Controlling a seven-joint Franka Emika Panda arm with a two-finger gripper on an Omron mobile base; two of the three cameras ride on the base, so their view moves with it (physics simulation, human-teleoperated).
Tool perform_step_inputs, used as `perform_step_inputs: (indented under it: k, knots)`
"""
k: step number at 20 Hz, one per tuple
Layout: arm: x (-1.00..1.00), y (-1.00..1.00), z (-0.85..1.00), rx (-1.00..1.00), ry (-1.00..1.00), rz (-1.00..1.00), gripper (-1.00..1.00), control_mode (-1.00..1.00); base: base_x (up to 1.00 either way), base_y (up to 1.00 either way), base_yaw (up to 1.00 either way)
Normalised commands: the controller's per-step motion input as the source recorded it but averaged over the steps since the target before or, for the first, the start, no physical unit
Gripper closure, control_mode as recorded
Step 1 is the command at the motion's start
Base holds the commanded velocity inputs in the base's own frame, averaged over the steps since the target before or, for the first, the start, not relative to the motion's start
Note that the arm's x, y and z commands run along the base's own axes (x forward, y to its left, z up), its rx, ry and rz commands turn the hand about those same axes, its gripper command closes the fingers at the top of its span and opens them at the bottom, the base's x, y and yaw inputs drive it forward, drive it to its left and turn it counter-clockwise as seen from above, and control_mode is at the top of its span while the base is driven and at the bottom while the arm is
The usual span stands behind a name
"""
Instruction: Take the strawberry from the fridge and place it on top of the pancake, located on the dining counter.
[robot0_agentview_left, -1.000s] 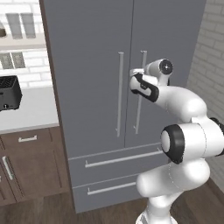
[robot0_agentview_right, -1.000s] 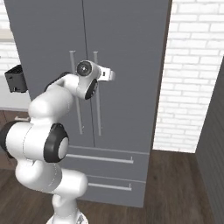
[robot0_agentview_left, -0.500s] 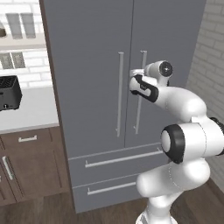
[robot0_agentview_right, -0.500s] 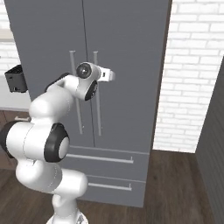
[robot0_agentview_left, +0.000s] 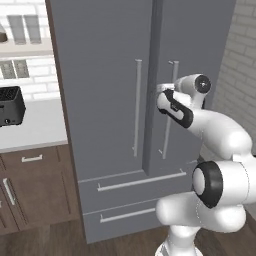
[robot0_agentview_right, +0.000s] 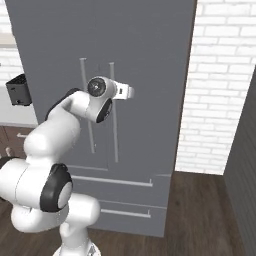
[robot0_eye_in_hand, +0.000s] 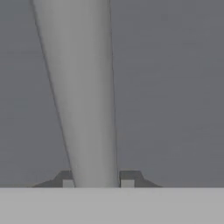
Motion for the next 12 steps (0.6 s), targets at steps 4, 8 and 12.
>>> perform_step_inputs:
  k: [4, 8, 12]
  knots:
    - [-0.66, -0.92, -0.12, 0.00, 0.18, 0.00, 1.00, -1.00, 0.00, 0.00, 0.00]
    - [-0.69, -1.00, -0.08, 0.00, 0.21, -0.01, 1.00, -1.00, 0.00, 0.00, 0.00]
    - [-0.62, -1.00, -0.05, 0.01, 0.17, -0.01, 1.00, -1.00, 0.00, 0.00, 0.00]
